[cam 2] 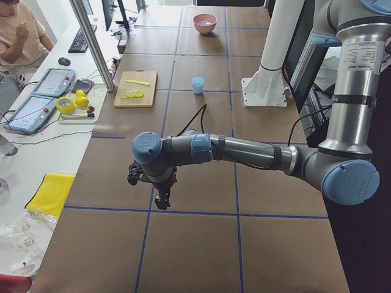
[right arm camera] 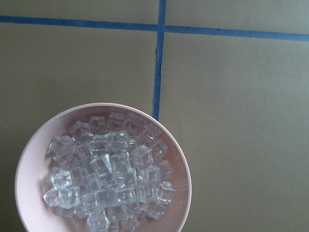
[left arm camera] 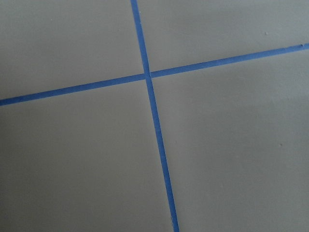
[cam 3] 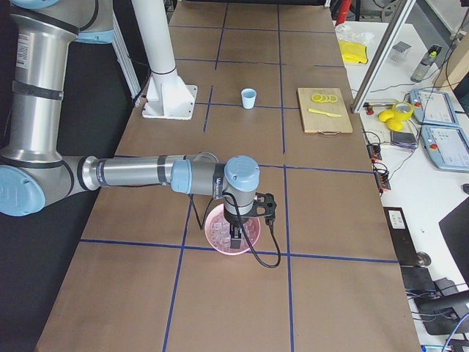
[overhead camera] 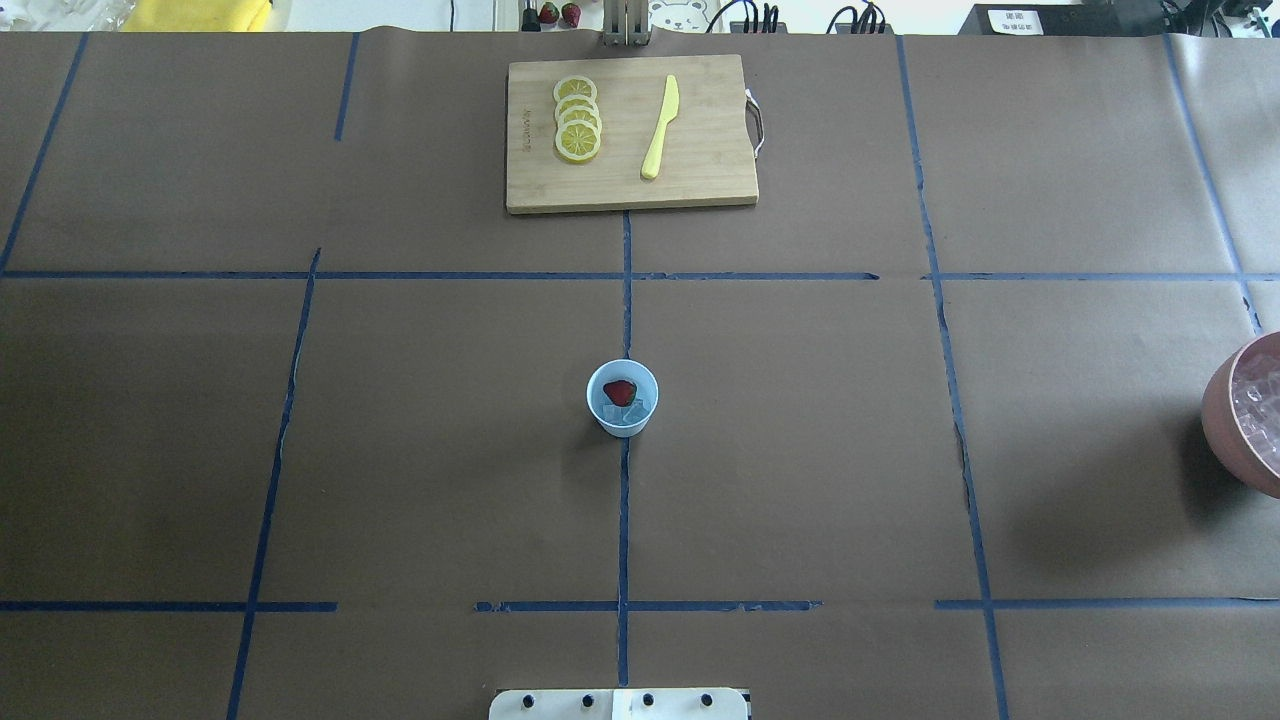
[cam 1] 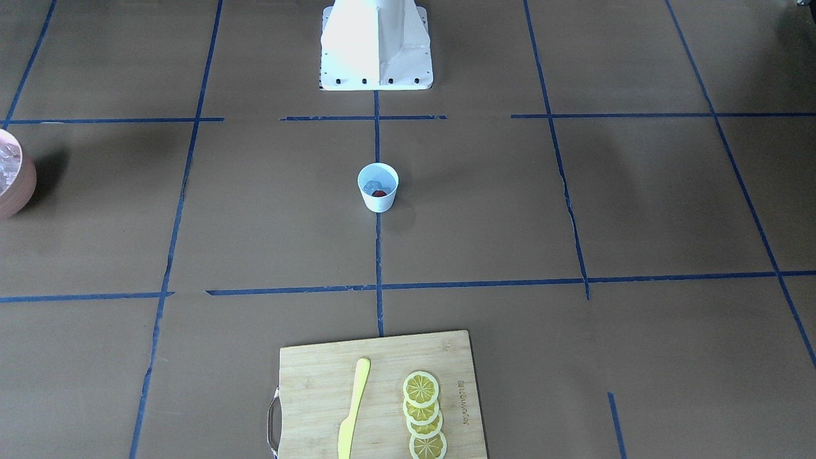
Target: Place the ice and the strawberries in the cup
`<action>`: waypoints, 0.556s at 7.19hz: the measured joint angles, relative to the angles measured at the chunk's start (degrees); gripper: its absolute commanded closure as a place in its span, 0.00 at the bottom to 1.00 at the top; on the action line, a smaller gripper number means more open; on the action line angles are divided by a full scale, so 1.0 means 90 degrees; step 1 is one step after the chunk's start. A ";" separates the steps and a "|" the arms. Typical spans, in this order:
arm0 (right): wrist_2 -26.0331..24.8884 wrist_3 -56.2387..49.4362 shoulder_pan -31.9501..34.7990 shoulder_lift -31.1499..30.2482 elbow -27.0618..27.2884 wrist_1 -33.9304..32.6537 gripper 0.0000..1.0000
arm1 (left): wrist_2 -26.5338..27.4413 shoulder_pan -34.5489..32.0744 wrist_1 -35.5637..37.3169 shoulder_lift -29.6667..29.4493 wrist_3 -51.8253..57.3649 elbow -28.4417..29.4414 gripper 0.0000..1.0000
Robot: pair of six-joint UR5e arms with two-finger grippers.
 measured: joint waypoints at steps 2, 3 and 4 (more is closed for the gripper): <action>0.0064 -0.0008 0.0004 0.0035 -0.0041 0.0071 0.00 | 0.0041 -0.0009 -0.0034 -0.0003 -0.0031 -0.0024 0.00; 0.0081 -0.0007 0.0003 0.0038 -0.0037 0.0087 0.00 | 0.0050 -0.0011 -0.0039 0.0013 -0.0045 -0.0008 0.00; 0.0087 -0.0007 0.0004 0.0042 -0.0034 0.0095 0.00 | 0.0054 -0.0011 -0.0055 0.0064 -0.0057 0.0022 0.00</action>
